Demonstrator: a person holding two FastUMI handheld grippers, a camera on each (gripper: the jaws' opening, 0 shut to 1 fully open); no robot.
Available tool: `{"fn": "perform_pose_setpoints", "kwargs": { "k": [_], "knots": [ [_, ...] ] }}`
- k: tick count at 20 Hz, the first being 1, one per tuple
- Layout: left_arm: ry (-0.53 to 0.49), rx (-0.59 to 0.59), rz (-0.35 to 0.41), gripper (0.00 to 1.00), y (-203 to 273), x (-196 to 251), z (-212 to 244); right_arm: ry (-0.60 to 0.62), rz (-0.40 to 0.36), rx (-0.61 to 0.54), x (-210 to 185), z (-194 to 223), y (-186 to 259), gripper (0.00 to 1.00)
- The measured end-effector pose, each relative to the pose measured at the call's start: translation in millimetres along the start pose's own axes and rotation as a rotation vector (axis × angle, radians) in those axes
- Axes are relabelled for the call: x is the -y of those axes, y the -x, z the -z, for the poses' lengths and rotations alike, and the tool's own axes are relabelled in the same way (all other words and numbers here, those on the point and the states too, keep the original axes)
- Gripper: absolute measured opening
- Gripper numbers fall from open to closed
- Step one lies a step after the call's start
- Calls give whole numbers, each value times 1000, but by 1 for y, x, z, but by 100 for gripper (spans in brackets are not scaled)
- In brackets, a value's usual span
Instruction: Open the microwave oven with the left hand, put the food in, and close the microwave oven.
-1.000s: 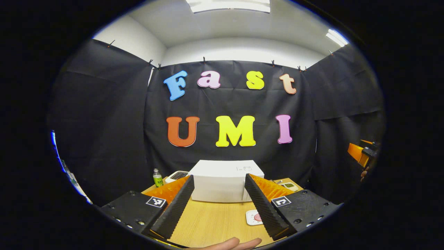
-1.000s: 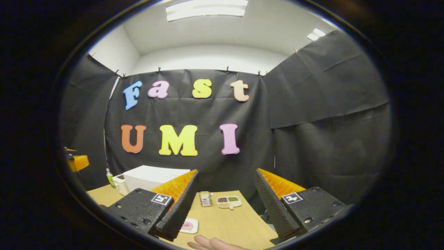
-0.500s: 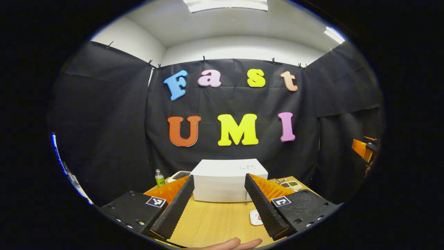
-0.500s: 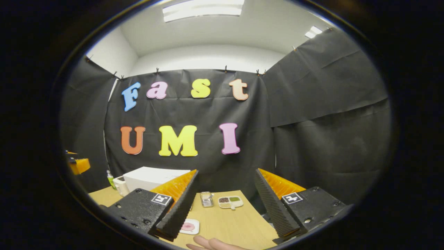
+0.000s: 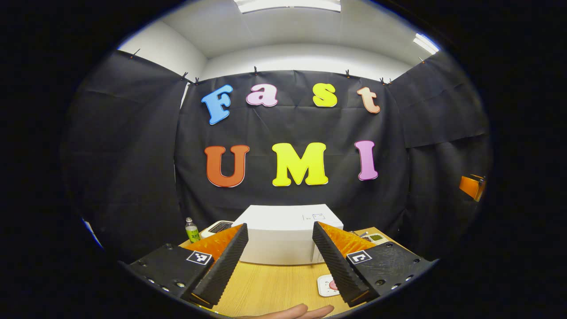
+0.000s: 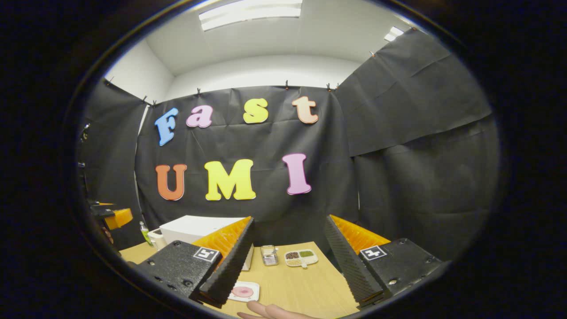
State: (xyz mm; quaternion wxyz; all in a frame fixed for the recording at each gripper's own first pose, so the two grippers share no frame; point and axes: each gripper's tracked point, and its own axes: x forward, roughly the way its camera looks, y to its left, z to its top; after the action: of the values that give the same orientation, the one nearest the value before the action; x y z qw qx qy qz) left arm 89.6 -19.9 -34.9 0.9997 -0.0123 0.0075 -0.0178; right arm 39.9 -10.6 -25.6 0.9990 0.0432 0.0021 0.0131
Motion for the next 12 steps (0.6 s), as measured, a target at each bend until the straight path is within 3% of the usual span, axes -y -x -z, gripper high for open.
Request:
{"fn": "perform_pose_setpoints", "kwargs": {
  "k": [1,2,3,4,5,6,7,8,9,12],
  "knots": [
    [7,-10,6,94,-13,4,8,1,3,-3,3,2,-2,100],
    [13,-19,13,94,-26,9,17,3,3,-4,5,3,-3,91],
    [19,-28,34,94,-41,16,26,6,2,-8,7,5,-3,91],
    [30,-36,76,87,-54,29,37,10,0,-11,10,6,-4,100],
    [48,-15,110,84,-68,39,41,11,1,-14,12,7,-4,91],
    [56,-20,131,83,-81,47,51,5,9,-13,17,7,-4,91],
    [63,-28,138,83,-92,49,63,4,16,-14,21,8,-3,100],
    [64,-42,133,92,-104,52,75,10,25,-17,25,10,-3,100],
    [69,-56,136,92,-116,57,88,15,30,-14,29,9,-3,91],
    [103,-86,156,92,-150,78,126,27,29,5,35,7,-1,91]
  ]
}}
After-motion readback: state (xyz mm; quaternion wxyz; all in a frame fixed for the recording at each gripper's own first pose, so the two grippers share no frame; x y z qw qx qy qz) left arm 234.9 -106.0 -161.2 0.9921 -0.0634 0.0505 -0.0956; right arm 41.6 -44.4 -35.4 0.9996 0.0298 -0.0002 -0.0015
